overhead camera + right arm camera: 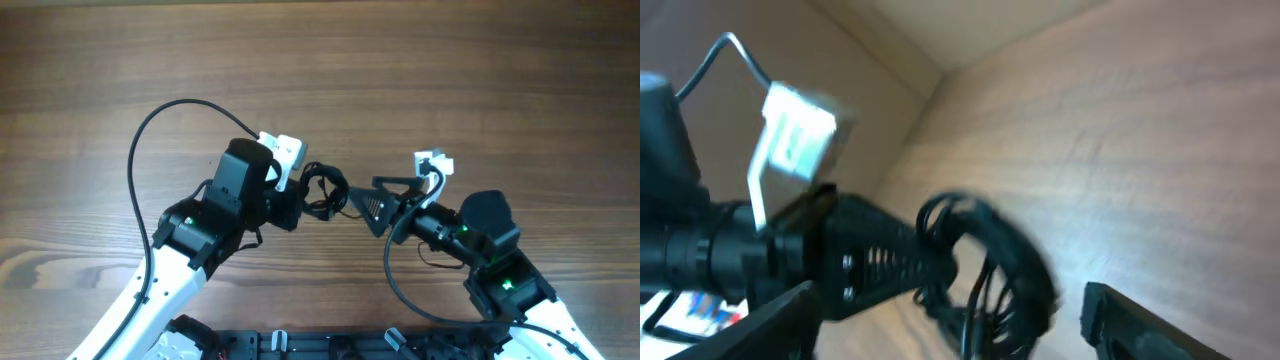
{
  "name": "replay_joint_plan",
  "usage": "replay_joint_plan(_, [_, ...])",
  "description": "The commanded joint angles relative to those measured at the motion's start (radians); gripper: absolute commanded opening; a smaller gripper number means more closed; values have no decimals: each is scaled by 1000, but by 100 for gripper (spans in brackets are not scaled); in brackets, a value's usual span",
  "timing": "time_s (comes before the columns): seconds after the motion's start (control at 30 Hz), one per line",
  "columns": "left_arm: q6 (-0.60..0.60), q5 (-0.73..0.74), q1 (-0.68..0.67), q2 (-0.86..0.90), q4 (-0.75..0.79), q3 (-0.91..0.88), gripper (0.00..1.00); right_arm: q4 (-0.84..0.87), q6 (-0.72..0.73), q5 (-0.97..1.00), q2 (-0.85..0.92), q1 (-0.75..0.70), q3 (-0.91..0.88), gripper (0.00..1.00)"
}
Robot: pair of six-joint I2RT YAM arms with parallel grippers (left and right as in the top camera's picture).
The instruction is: Untangle cables
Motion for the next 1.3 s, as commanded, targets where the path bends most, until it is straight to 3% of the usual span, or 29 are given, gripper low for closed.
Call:
replay_joint_plan(0.0, [186, -77, 4, -18, -23, 16, 4, 9, -179, -21, -40, -63, 3, 84])
replay_joint_plan(0.13, [354, 196, 3, -18, -8, 16, 4, -39, -293, -327, 32, -77, 0, 78])
replay_joint_plan(0.3, [348, 254, 3, -18, 11, 16, 4, -14, -300, -478, 180, -77, 0, 75])
replay_joint_plan(0.5, [261, 249, 3, -18, 48, 16, 4, 76, -253, -579, 319, -76, 0, 43])
replay_joint_plan(0.7, [-42, 44, 3, -18, 88, 16, 4, 113, -148, -501, 332, -76, 0, 6])
replay_joint_plan(0.73, [-84, 35, 3, -18, 96, 16, 4, 113, -134, -481, 332, -76, 0, 5])
replay_joint_plan(0.77, [-132, 36, 3, -18, 115, 16, 13, 113, -126, -454, 332, -76, 0, 5])
replay_joint_plan(0.83, [-148, 37, 3, -18, 122, 16, 48, 112, -128, -434, 332, -76, 0, 5])
replay_joint_plan(0.9, [-146, 37, 5, -19, 136, 17, 63, 100, -129, -390, 332, -76, 0, 5])
replay_joint_plan(1.0, [-64, 111, 11, -39, 211, 17, 66, 101, -150, -356, 332, -76, 0, 5])
replay_joint_plan(1.13, [193, 281, 11, -42, 206, 17, 56, 100, -164, -385, 332, -76, 0, 5])
replay_joint_plan(1.27, [252, 289, 11, 5, 166, 17, 48, 100, -163, -461, 332, -76, 0, 5])
